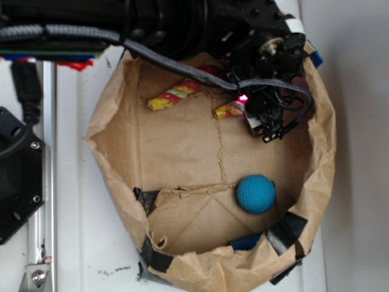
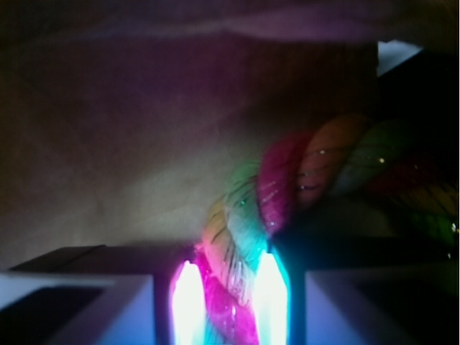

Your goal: Grab the multicolored rope.

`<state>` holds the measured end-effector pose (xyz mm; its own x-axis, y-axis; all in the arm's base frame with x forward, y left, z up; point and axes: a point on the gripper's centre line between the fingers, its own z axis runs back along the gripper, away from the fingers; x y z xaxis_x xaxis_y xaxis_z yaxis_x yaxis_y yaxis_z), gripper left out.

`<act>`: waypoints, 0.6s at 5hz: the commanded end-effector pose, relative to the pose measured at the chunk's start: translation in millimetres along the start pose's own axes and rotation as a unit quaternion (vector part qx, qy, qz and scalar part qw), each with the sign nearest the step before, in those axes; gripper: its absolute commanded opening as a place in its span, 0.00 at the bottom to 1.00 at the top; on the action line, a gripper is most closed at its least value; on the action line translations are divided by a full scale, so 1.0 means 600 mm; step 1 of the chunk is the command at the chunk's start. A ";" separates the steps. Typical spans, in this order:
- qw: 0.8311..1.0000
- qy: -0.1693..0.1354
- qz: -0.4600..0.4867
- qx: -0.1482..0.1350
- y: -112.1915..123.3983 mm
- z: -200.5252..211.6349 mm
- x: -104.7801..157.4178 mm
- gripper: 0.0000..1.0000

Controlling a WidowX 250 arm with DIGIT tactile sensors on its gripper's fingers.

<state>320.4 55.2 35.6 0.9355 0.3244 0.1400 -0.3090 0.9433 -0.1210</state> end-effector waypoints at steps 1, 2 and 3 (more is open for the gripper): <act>0.997 -0.063 0.014 -0.038 -0.011 0.159 -0.016 0.00; 0.995 -0.079 0.016 -0.060 -0.022 0.214 -0.020 0.00; 0.994 -0.052 0.013 -0.094 -0.045 0.236 -0.025 0.00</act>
<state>287.4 30.7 151.2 0.9171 0.3653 0.1594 -0.3091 0.9044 -0.2941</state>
